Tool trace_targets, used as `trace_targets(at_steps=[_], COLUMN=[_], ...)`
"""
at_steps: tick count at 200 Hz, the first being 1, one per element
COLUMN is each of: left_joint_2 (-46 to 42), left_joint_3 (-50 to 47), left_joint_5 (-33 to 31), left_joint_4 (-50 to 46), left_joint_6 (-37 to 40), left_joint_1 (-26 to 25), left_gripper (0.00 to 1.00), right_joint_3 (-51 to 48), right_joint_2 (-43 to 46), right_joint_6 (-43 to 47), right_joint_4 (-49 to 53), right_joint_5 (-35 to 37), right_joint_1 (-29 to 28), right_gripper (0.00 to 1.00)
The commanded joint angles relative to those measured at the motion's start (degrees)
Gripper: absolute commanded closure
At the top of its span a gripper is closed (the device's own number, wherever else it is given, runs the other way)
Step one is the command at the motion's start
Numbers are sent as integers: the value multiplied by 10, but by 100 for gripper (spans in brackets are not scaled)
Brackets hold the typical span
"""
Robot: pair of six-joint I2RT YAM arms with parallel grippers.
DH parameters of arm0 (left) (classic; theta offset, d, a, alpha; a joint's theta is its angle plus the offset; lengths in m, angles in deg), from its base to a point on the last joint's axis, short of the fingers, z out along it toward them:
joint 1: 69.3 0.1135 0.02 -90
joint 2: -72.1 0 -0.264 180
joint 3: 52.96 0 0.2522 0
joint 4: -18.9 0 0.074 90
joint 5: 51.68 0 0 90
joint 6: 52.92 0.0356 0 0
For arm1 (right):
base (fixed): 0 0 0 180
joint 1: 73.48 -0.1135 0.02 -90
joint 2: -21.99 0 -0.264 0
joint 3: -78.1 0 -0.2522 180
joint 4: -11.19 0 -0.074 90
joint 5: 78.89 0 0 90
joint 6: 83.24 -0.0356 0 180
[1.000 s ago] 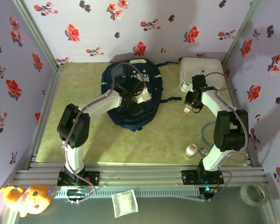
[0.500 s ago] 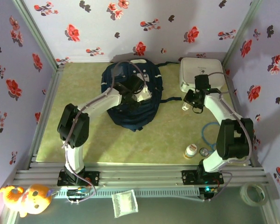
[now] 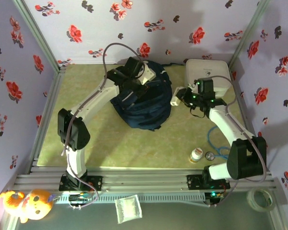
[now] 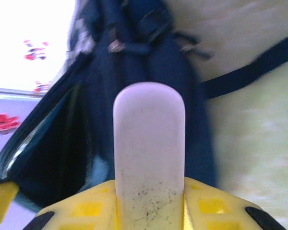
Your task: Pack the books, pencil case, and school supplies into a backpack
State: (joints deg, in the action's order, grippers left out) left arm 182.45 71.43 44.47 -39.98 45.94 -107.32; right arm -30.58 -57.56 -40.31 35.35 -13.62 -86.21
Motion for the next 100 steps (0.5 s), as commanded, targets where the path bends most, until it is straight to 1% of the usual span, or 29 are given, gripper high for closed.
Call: trace_targets(at_steps=[1, 9, 12, 22, 38, 62, 71, 100], left_joint_2=[0, 3, 4, 5, 9, 18, 24, 34], left_joint_3=[66, 73, 75, 78, 80, 92, 100, 120], left_joint_5=[61, 61, 61, 61, 60, 59, 50, 35], left_joint_4=[52, 55, 58, 65, 77, 88, 91, 101], left_joint_6=[-98, -103, -120, -133, -150, -177, -188, -218], left_joint_1=[-4, -5, -5, -5, -5, -5, -4, -1], left_gripper=[100, 100, 100, 100, 100, 100, 100, 100], right_joint_3=[-2, -2, -2, 0, 2, 25, 35, 40], right_joint_2=[6, 1, -1, -10, -22, -54, -61, -69], right_joint_6=[-98, -123, -131, -159, -193, -226, -232, -241], right_joint_4=[-140, -167, -178, -210, -237, -214, -183, -164], right_joint_5=[-45, -43, -42, -39, -25, -18, -4, 28], right_joint_1=[-37, -46, -47, -55, -59, -67, -71, -85], right_gripper=[73, 73, 72, 72, 72, 71, 72, 69])
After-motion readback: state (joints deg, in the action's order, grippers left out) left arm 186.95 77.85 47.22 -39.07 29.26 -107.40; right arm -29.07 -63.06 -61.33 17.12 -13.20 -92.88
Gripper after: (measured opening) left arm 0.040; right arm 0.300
